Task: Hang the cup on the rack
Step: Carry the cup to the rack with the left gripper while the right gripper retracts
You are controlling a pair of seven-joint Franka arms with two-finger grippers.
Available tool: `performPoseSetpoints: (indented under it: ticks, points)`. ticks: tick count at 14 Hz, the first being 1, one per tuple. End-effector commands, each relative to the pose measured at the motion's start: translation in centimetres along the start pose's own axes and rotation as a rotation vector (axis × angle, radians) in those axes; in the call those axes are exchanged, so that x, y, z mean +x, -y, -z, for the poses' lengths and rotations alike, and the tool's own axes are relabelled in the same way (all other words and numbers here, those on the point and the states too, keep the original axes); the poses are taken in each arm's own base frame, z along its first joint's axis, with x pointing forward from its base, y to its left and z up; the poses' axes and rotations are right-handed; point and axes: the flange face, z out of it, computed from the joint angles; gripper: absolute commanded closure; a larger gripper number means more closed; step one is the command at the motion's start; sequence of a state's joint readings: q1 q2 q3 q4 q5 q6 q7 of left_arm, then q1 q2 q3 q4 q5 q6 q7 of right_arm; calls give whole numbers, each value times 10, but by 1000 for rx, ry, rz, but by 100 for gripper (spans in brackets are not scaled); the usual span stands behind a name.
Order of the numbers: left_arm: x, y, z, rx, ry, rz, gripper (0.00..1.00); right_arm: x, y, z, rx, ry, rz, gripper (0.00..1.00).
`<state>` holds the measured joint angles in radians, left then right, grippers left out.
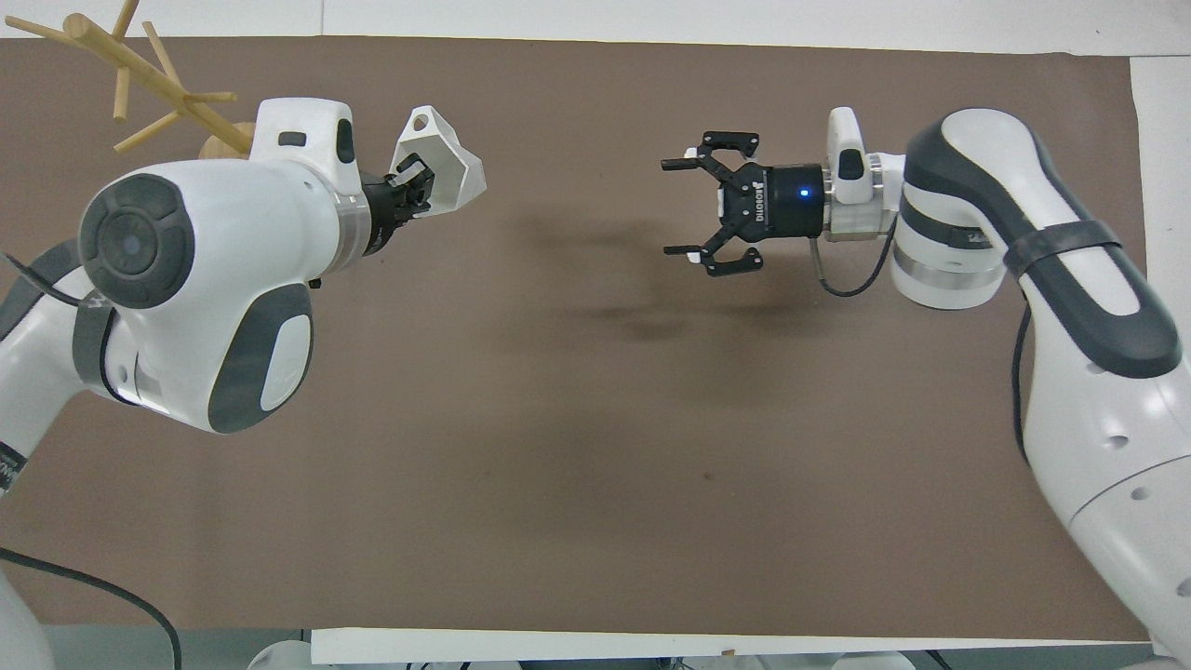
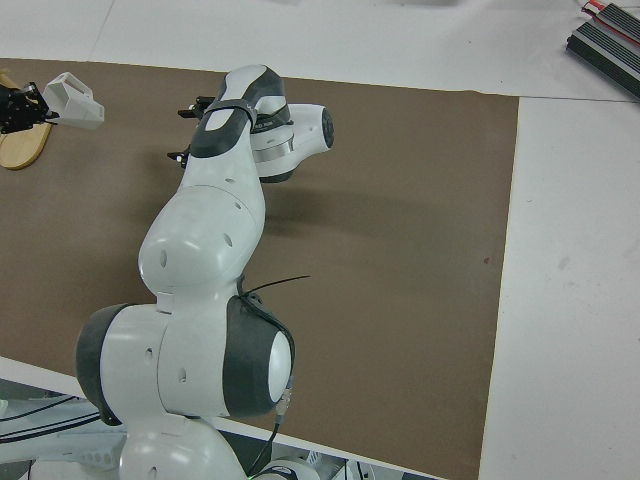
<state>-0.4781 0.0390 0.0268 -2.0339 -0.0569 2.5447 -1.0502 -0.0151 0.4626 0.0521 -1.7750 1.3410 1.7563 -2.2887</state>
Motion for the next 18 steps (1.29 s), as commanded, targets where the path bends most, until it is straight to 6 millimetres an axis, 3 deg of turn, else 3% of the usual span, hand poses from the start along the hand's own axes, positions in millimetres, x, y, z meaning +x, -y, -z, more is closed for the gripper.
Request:
performPoseSetpoints:
  ticks: [1,3,6,9,13,15,18]
  points:
    - [35,39,8,-48,-76,47,100,16,-2,60,72,125,-35,0]
    - [50,44,10,-122,-128,84,100,39,4,107,103,293,-80,0]
    - [61,68,-1,-180,-191,114,100,92,21,144,90,590,-228,0]
    - [74,83,-17,-155,-207,86,100,133,38,163,28,791,-390,0]
    - [75,87,-23,-145,-203,86,100,179,55,188,-195,948,-646,0]
    - [86,97,-24,-134,-214,102,100,207,52,199,-346,1041,-763,0]
    - [97,107,-26,-118,-222,110,100,231,57,208,-529,1151,-1029,0]
